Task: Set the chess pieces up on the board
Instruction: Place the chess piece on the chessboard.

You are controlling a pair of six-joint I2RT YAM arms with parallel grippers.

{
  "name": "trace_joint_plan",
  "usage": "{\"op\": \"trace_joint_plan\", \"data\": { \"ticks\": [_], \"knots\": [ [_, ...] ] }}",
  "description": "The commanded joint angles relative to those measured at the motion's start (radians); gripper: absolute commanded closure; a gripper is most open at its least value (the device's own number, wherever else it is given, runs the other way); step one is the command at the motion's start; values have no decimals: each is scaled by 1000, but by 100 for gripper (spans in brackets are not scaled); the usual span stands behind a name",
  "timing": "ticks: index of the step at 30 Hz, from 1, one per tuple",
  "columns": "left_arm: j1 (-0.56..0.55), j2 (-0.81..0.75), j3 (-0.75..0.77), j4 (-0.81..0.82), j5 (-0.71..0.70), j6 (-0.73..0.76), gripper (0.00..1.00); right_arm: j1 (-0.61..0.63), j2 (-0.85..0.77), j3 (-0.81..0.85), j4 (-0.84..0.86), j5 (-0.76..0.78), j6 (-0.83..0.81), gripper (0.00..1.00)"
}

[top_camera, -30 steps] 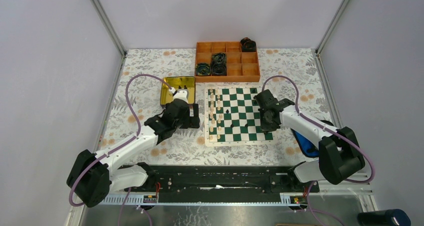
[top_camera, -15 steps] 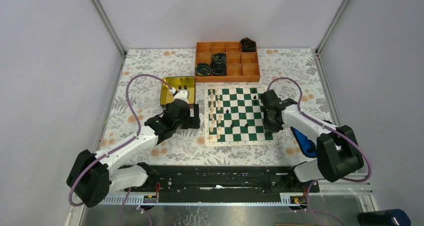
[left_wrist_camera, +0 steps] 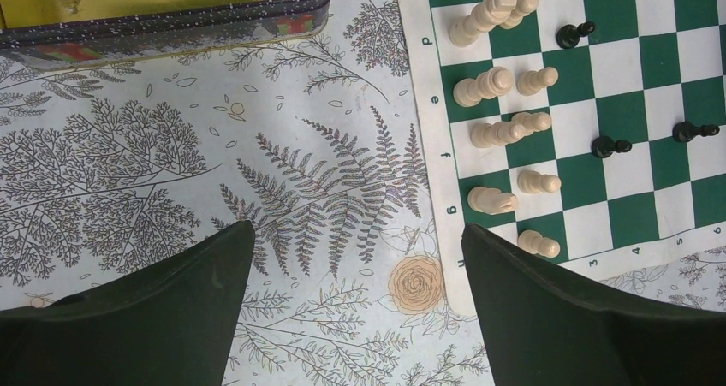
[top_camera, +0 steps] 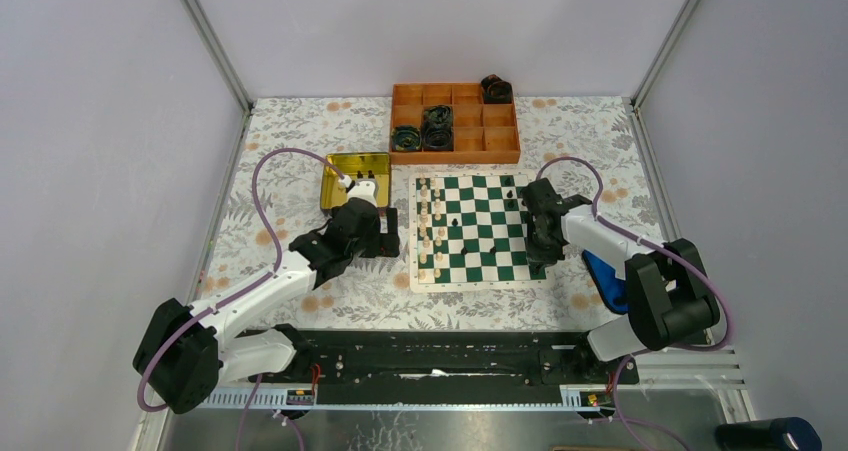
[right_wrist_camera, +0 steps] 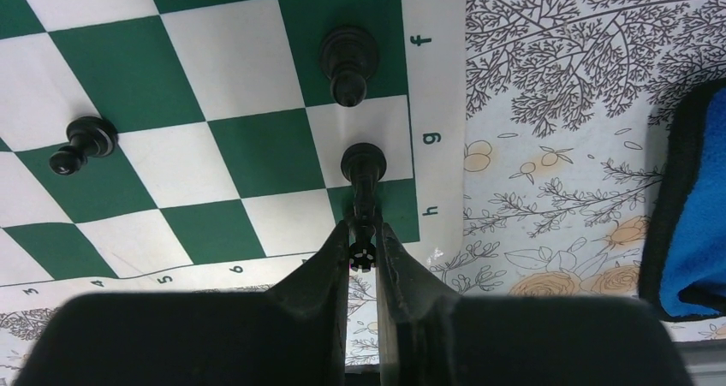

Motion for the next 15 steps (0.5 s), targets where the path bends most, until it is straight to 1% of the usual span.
{"op": "trace_joint_plan", "data": {
  "ticks": [1, 9, 12, 15],
  "knots": [
    [-11, -7, 21, 10, -26, 9, 1, -11, 7, 0, 5, -17, -2, 89],
    [-12, -4, 23, 9, -25, 9, 1, -11, 4, 1, 4, -16, -4, 68],
    [-13, -6, 22, 9, -24, 9, 1, -11, -17, 9, -5, -2, -11, 64],
    [-15, -6, 21, 9, -24, 8, 1, -11, -56, 24, -20, 21, -16, 63]
  ]
}}
